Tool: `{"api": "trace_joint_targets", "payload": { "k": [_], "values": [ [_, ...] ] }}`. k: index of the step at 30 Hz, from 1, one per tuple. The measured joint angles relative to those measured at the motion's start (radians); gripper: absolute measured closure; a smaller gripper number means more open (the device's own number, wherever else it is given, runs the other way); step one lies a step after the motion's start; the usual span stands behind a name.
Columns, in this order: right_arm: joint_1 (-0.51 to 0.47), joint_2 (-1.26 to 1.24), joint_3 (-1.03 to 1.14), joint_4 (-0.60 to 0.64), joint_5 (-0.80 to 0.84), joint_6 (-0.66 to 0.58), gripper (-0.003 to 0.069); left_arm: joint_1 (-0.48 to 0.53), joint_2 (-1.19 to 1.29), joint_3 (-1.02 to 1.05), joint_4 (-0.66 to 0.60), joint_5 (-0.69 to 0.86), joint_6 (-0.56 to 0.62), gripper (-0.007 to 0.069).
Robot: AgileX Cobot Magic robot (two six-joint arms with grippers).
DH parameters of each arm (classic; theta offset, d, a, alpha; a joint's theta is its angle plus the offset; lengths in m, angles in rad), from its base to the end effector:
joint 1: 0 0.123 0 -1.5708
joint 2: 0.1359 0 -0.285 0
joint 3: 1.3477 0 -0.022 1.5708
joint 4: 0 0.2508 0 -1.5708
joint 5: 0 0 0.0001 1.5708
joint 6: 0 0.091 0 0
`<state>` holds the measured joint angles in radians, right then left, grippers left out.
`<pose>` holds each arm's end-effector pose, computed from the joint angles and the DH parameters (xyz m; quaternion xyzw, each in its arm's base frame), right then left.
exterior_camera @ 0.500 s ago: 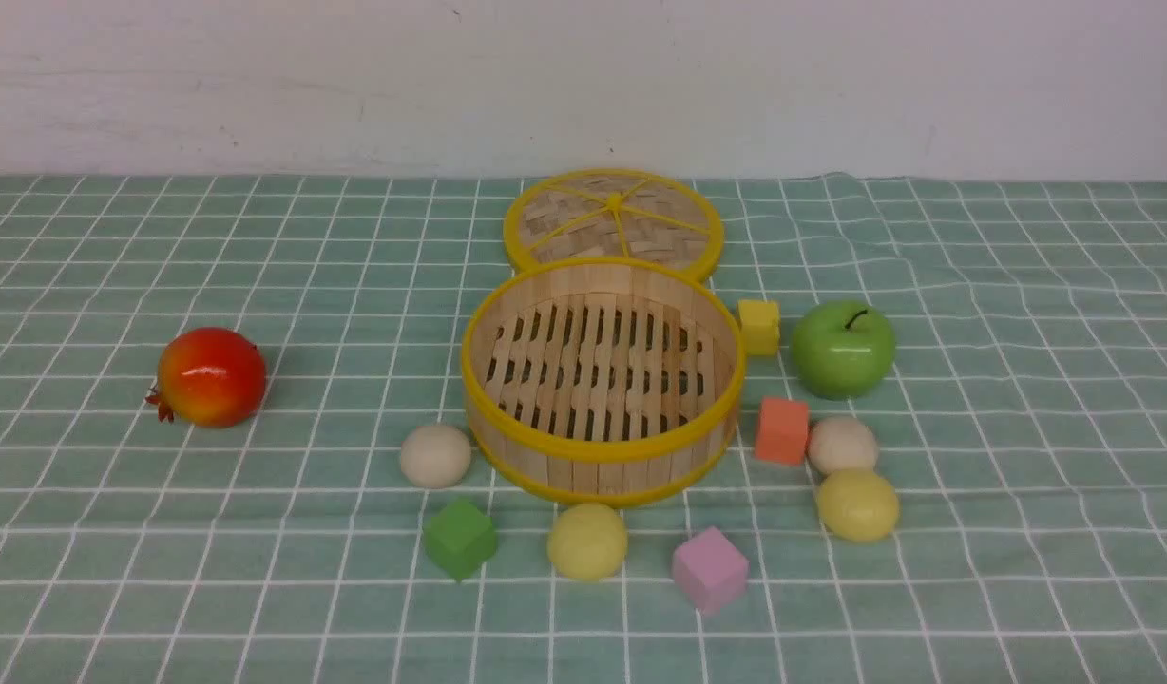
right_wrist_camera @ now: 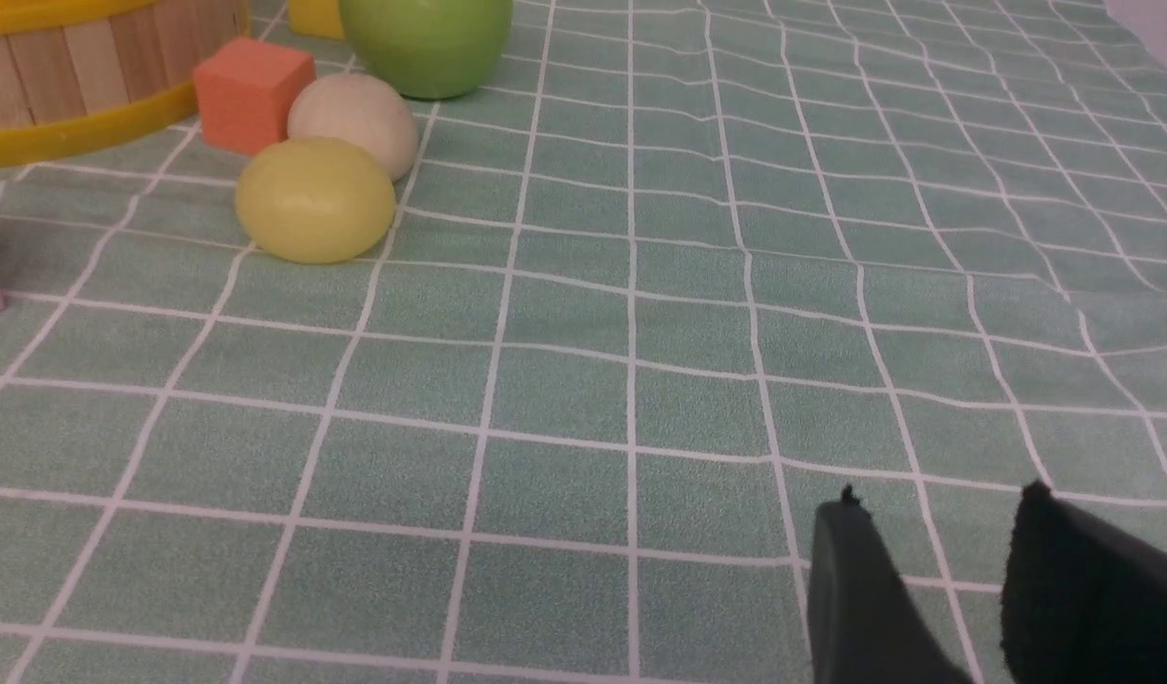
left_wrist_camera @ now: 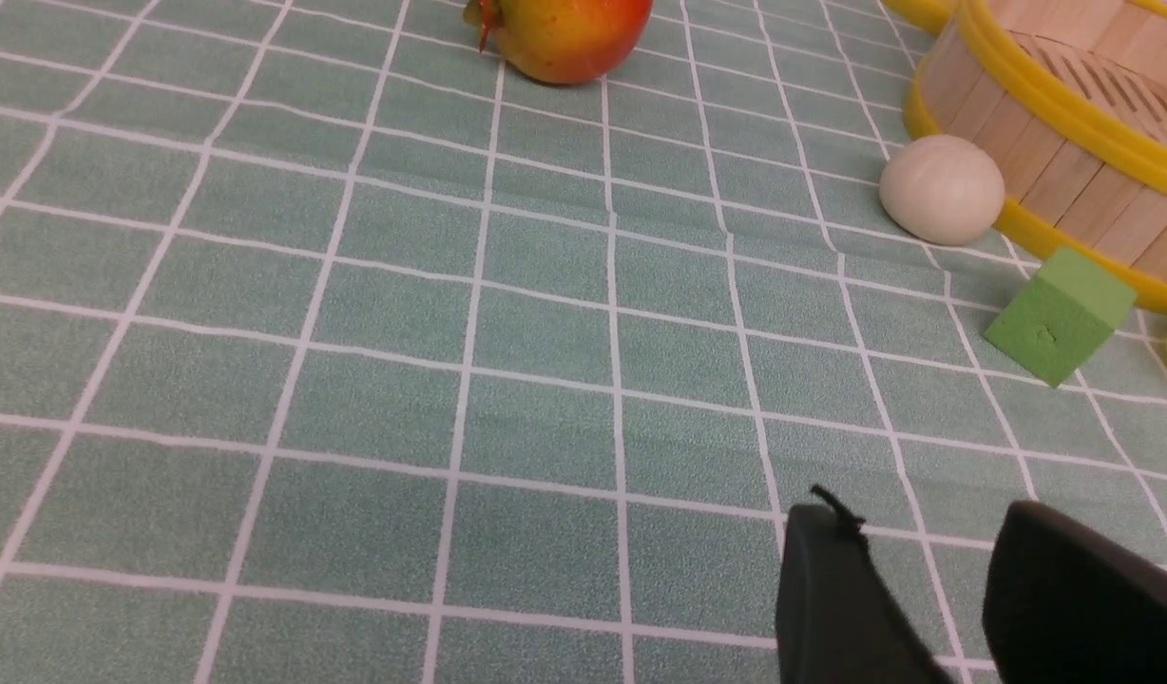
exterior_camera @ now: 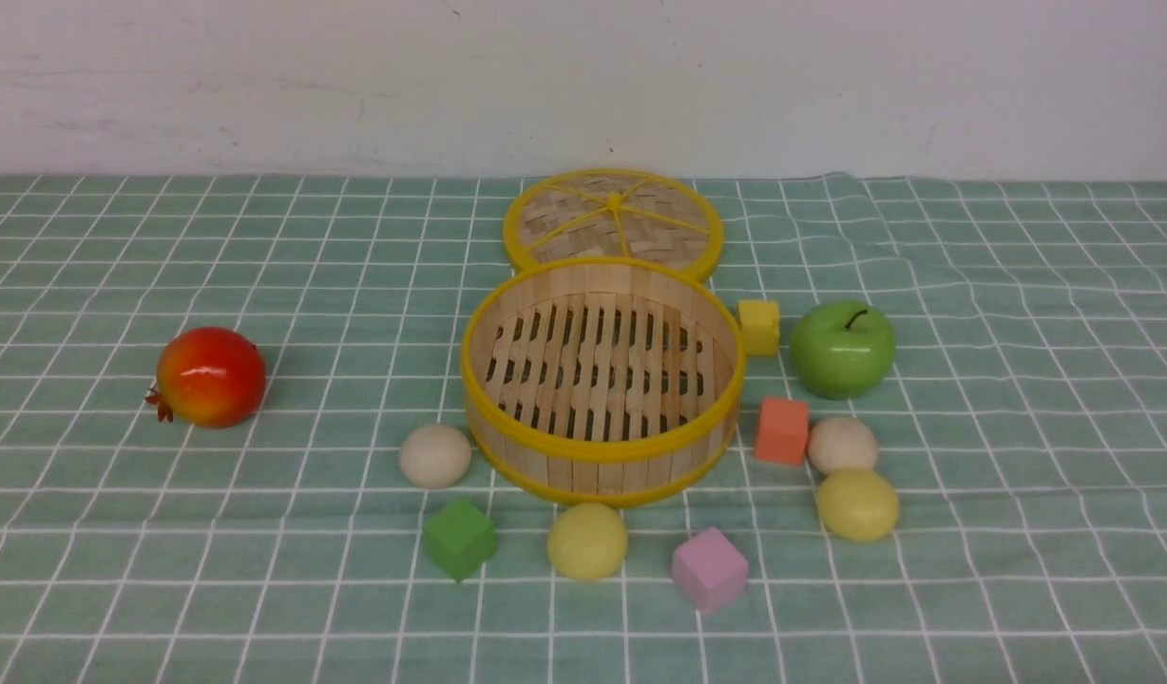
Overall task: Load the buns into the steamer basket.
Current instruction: Use the left arm to grab a steamed stuffed bun
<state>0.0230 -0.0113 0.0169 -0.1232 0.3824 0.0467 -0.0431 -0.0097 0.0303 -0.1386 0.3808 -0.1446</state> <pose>0.0523 -0.0030 0.1740 -0.0228 0.8039 -0.0317 0.5935 0.0523 -0.0069 0.1696 -0.0778 0.8042 -0.1133 0.5783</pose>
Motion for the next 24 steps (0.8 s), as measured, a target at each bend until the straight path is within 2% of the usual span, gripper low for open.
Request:
{"api": "trace_joint_targets", "payload": {
  "k": [19, 23, 24],
  "values": [
    [0.0, 0.0, 0.0, 0.0, 0.0, 0.0, 0.0419, 0.0, 0.0, 0.0, -0.004, -0.004, -0.001, 0.0386],
    [0.0, 0.0, 0.0, 0.0, 0.0, 0.0, 0.0419, 0.0, 0.0, 0.0, -0.131, -0.077, -0.076, 0.0386],
    [0.0, 0.0, 0.0, 0.0, 0.0, 0.0, 0.0419, 0.0, 0.0, 0.0, -0.239, -0.155, -0.138, 0.0386]
  ]
}}
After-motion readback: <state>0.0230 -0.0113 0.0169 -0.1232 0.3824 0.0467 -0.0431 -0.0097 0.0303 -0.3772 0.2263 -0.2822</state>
